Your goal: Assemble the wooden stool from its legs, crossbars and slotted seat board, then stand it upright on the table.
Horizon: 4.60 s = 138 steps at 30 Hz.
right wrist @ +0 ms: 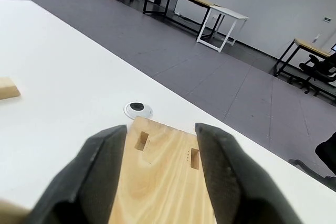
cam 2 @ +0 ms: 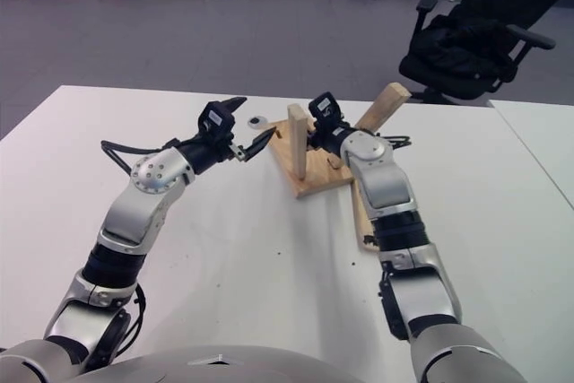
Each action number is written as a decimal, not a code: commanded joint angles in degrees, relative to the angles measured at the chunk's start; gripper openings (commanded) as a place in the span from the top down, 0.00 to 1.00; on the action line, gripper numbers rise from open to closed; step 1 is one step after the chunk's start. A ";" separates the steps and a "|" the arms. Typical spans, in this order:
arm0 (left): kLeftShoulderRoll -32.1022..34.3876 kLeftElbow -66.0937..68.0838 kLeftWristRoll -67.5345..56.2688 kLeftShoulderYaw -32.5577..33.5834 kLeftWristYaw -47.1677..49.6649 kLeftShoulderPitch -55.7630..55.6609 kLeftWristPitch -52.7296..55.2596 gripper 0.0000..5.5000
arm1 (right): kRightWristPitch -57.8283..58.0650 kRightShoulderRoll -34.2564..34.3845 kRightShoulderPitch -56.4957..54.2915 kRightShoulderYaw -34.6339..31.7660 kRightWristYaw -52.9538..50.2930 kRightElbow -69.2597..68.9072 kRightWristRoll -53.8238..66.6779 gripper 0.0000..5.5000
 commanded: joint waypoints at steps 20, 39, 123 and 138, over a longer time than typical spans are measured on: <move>-17.12 5.74 0.34 4.76 17.54 2.52 8.13 0.23 | -5.11 -7.80 3.23 -15.86 1.74 0.83 7.39 0.56; -12.93 -6.86 8.63 -2.45 17.74 3.89 14.57 0.23 | 26.17 0.38 8.92 7.32 -10.81 -41.64 -3.49 0.56; 9.70 -3.79 2.72 9.67 -5.57 17.49 7.65 0.23 | -3.60 -14.40 32.64 -25.55 9.20 -6.48 11.63 0.56; 10.37 -8.11 1.61 9.07 -5.74 19.35 10.80 0.23 | 1.52 -13.43 37.06 -21.41 8.28 1.06 12.09 0.69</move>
